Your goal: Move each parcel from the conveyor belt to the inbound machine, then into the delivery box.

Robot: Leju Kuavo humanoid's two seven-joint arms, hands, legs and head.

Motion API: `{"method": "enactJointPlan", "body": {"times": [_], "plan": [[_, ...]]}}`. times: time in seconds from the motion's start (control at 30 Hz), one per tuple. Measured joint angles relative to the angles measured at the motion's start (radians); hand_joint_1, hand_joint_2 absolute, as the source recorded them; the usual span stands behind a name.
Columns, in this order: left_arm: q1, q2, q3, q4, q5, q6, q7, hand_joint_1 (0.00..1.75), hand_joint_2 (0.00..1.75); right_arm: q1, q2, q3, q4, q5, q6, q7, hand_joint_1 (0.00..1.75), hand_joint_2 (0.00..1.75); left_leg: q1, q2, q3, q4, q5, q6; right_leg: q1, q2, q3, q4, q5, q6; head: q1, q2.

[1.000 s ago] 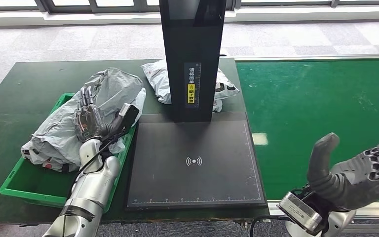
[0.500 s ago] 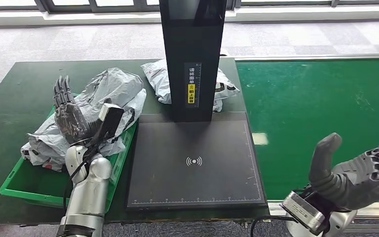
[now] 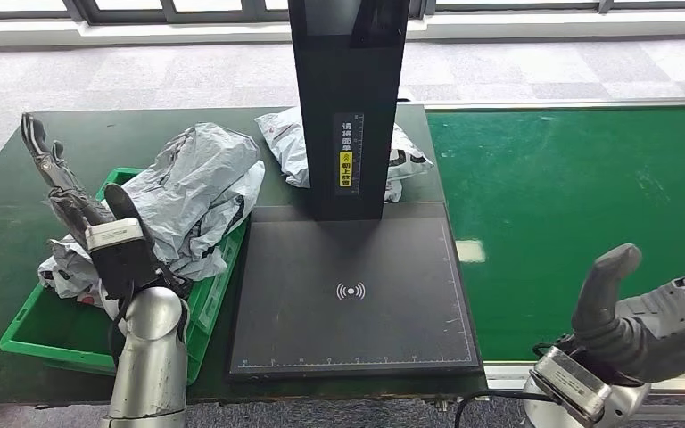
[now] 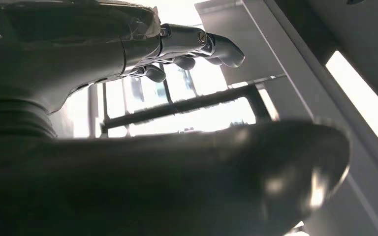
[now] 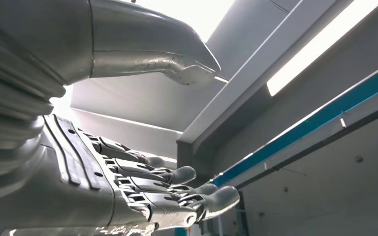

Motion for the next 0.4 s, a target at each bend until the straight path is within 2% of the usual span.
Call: {"method": "enactJointPlan", "body": {"times": [0.1, 0.23, 0.37, 0.4], "plan": [[0.029, 0.008, -0.035, -0.057, 0.225, -0.148, -0.109, 0.00, 1.75, 0.004, -0.007, 0.070, 0.039, -0.070, 0.001, 0.000, 0.00, 1.75, 0.000, 0.000, 0.000, 0.000, 0.000, 0.000, 0.000, 0.000, 0.000, 0.000, 0.000, 0.000, 0.000, 0.000], [0.052, 0.013, -0.069, -0.106, 0.376, -0.301, -0.136, 0.00, 1.75, 0.013, -0.028, 0.195, 0.085, -0.169, 0.005, -0.002, 0.00, 1.75, 0.000, 0.000, 0.000, 0.000, 0.000, 0.000, 0.001, -0.001, 0.000, 0.000, -0.001, -0.001, 0.000, 0.000], [0.078, 0.019, -0.092, -0.139, 0.489, -0.469, -0.139, 0.00, 0.00, 0.013, -0.083, 0.350, 0.130, -0.293, 0.032, -0.001, 0.00, 1.75, 0.000, 0.000, 0.000, 0.000, 0.000, 0.000, 0.001, -0.001, 0.000, 0.000, -0.001, -0.001, 0.000, 0.000], [0.080, 0.020, -0.094, -0.141, 0.495, -0.482, -0.139, 0.00, 0.00, 0.013, -0.089, 0.366, 0.134, -0.300, 0.036, -0.002, 0.00, 1.75, 0.000, 0.000, 0.000, 0.000, 0.000, 0.000, 0.001, -0.001, 0.000, 0.000, -0.001, -0.001, 0.000, 0.000]]}}
